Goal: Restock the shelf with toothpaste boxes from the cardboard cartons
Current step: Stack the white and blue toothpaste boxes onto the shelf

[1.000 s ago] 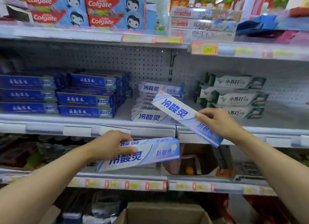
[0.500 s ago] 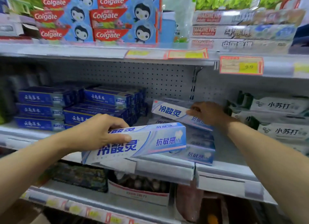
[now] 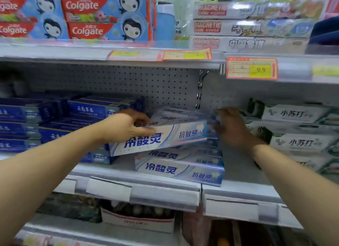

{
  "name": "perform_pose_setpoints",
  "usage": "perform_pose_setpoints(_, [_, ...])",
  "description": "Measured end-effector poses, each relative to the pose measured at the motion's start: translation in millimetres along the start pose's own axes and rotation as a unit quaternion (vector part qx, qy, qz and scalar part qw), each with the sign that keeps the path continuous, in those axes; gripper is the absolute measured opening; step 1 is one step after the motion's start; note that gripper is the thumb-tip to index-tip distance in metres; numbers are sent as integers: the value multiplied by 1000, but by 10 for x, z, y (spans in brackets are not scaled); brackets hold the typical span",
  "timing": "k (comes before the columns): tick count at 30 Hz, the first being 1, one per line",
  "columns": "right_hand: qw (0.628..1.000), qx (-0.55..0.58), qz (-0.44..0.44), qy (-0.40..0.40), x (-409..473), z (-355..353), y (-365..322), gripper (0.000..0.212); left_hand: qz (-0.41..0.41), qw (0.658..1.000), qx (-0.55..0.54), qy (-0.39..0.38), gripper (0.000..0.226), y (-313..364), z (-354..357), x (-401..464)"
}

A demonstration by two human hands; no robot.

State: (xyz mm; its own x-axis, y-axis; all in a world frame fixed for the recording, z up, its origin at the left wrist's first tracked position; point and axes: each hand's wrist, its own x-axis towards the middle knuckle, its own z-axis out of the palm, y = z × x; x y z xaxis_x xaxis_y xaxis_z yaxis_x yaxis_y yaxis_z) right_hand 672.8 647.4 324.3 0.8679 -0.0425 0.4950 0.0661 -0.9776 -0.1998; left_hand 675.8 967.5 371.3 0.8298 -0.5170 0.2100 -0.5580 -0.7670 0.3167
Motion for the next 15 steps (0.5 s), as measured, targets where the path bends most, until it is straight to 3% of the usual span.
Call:
perform_pose_setpoints(2, [1000,15,19,-2,-206,-112,15,41,-14,1000,-6,-2,57,60,53,205])
perform_pose_setpoints(6, [996,6,79,-44,-527,-214,51,52,31,999,-8,-19,86,177,206,532])
perform_pose_setpoints(9, [994,-7,82,-65,-739,-246,56,59,52,998,-3,-28,87,222,361,658])
perform_pose_setpoints(12, [993,-1,94,-68,-945,-271,24,65,82,996,8,-21,120,159,502,756])
perform_pose_setpoints(14, [993,0,101,-68,-1040,-271,16,67,81,997,6,4,114,101,575,794])
perform_pose_setpoints(15, [992,1,106,-71,-1075,-267,16,67,77,997,8,12,99,120,583,779])
